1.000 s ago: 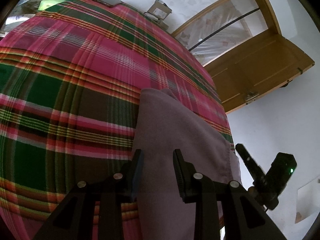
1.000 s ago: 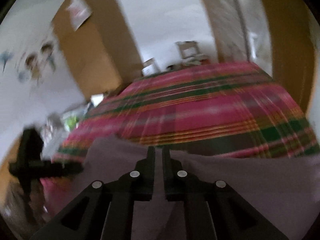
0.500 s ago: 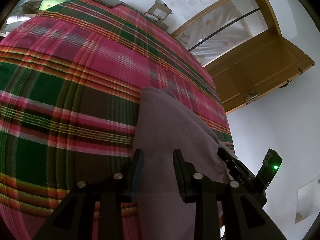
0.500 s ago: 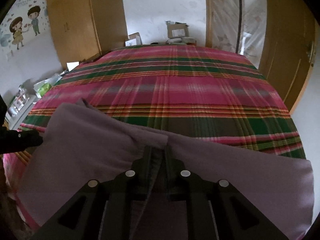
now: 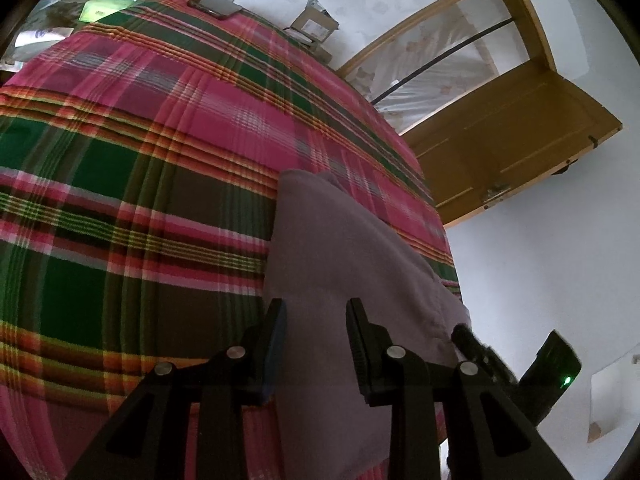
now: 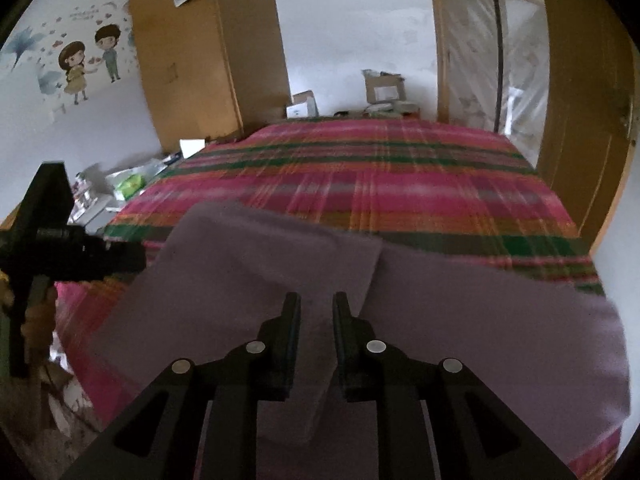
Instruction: Fold clothes
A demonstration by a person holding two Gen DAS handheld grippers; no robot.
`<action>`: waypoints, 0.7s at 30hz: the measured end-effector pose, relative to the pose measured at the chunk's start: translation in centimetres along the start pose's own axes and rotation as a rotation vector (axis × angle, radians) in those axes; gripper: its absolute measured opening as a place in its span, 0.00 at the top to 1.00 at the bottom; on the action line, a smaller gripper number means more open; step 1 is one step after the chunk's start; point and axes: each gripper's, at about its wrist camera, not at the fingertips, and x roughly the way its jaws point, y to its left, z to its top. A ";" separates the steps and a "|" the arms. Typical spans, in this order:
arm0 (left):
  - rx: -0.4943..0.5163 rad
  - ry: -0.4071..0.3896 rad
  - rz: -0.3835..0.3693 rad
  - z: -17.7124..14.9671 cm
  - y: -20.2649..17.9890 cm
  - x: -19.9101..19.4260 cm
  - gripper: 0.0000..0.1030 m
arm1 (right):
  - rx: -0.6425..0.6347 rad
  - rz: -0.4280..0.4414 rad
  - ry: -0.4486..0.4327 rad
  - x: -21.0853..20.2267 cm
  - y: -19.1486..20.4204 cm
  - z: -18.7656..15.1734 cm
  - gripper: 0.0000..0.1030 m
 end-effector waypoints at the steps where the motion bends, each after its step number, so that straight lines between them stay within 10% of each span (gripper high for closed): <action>1: 0.001 0.001 -0.001 -0.1 0.0 0.0 0.70 | 0.003 -0.001 0.009 0.0 0.1 -0.5 0.83; 21: 0.009 0.010 -0.020 -1.5 0.3 -1.5 0.70 | 0.020 -0.045 -0.019 -1.3 1.1 -3.9 0.68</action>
